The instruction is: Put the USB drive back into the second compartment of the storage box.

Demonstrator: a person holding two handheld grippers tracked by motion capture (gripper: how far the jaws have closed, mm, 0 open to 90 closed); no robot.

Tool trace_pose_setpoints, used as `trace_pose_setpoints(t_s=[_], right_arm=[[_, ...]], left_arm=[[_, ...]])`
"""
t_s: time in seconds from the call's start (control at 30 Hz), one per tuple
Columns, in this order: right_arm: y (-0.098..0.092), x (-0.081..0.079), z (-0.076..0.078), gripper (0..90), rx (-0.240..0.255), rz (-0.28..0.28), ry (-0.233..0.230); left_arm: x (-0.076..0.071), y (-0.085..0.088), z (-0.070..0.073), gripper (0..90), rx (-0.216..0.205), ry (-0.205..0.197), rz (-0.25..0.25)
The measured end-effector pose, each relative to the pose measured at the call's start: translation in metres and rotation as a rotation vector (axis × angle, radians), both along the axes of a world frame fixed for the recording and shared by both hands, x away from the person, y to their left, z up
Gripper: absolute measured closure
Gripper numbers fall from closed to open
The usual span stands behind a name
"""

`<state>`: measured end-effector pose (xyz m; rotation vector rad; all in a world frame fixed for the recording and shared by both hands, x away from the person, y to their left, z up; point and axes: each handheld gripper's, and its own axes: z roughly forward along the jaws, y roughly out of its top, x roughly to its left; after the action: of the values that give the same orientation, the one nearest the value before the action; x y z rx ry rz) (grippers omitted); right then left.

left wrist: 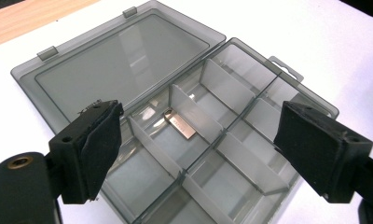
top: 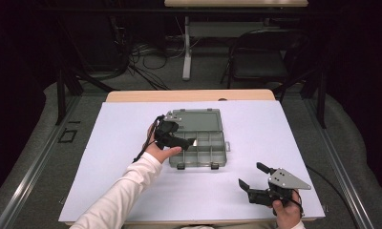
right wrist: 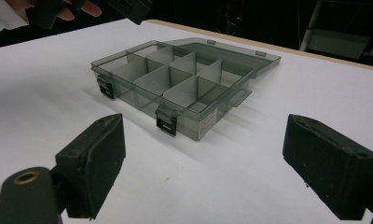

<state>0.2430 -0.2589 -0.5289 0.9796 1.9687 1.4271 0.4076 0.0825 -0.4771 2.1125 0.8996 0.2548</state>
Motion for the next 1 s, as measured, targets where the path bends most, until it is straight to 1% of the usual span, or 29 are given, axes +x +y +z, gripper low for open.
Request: trace_pose_setpoints(t_s=[0.07,0.1,0.13,0.17,0.2,0.23,0.27,0.3,0.37,0.4,0.5,0.53,0.57,0.6,0.67,0.7,0.73,0.77,0.83,0.87,0.9,0.93,1.0], right_arm=[[0.0,0.0,0.0,12.8,-0.001,0.001,0.004],[0.0,0.0,0.0,12.8,0.0,0.003,0.004],[0.0,0.0,0.0,12.9,0.0,0.003,0.003],[0.0,0.0,0.0,12.9,0.0,0.003,0.003],[0.001,0.0,0.0,12.9,0.001,0.002,0.004],[0.001,0.0,0.0,12.8,0.0,0.002,0.005],[0.001,0.0,0.0,12.8,0.0,0.002,0.005],[0.001,0.0,0.0,12.8,-0.001,0.002,0.006],[0.001,0.0,0.0,12.8,0.0,0.0,0.007],[0.001,0.0,-0.001,12.9,0.001,-0.001,0.009],[0.001,0.0,-0.001,12.9,-0.001,-0.002,0.006],[0.001,0.0,-0.001,12.9,-0.001,-0.002,0.006],[0.002,0.0,-0.001,12.8,0.0,-0.002,0.007],[0.002,0.0,-0.001,12.8,0.0,-0.002,0.007],[0.002,0.0,-0.001,12.9,-0.004,0.0,0.007],[0.002,0.0,-0.001,12.8,-0.005,-0.001,0.008],[0.002,0.0,0.0,12.8,-0.003,-0.001,0.009],[0.002,0.0,0.0,12.8,-0.003,-0.001,0.009],[0.001,0.0,0.0,12.8,-0.003,-0.002,0.007],[0.001,0.0,-0.001,12.8,-0.002,-0.004,0.006],[0.001,0.0,-0.001,12.9,0.0,-0.004,0.007],[0.002,0.001,-0.001,12.9,-0.002,-0.003,0.01],[0.002,0.001,-0.001,12.9,-0.004,-0.001,0.01]], left_arm=[[-0.003,0.005,0.002,10.3,-0.026,-0.003,0.001],[-0.003,0.005,0.002,8.7,-0.026,-0.003,0.001],[-0.005,0.01,0.005,7.1,-0.042,0.007,-0.006],[-0.005,0.01,0.005,5.9,-0.042,0.007,-0.006],[-0.007,0.011,0.005,4.8,-0.05,-0.002,-0.006],[-0.011,0.015,0.008,4.4,-0.063,0.001,-0.018],[-0.011,0.015,0.008,4.3,-0.063,0.001,-0.018],[-0.014,0.018,0.009,4.2,-0.068,-0.002,-0.024],[-0.021,0.024,0.011,2.8,-0.092,-0.011,-0.026],[-0.021,0.024,0.011,1.8,-0.092,-0.011,-0.026],[-0.031,0.033,0.012,0.7,-0.111,-0.026,-0.033],[-0.031,0.033,0.012,0.7,-0.111,-0.026,-0.033],[-0.036,0.037,0.012,0.7,-0.116,-0.033,-0.03],[-0.036,0.037,0.012,0.7,-0.116,-0.033,-0.03],[-0.041,0.041,0.011,0.7,-0.122,-0.038,-0.028],[-0.047,0.046,0.01,0.7,-0.136,-0.045,-0.026],[-0.05,0.048,0.009,0.7,-0.139,-0.052,-0.023],[-0.05,0.048,0.009,0.7,-0.139,-0.052,-0.023],[-0.057,0.055,0.007,0.7,-0.14,-0.069,-0.019],[-0.062,0.062,0.005,0.8,-0.161,-0.065,-0.014],[-0.062,0.062,0.005,0.9,-0.161,-0.065,-0.014],[-0.068,0.068,0.002,0.9,-0.171,-0.072,-0.002],[-0.07,0.071,0.0,1.4,-0.171,-0.078,0.001]])
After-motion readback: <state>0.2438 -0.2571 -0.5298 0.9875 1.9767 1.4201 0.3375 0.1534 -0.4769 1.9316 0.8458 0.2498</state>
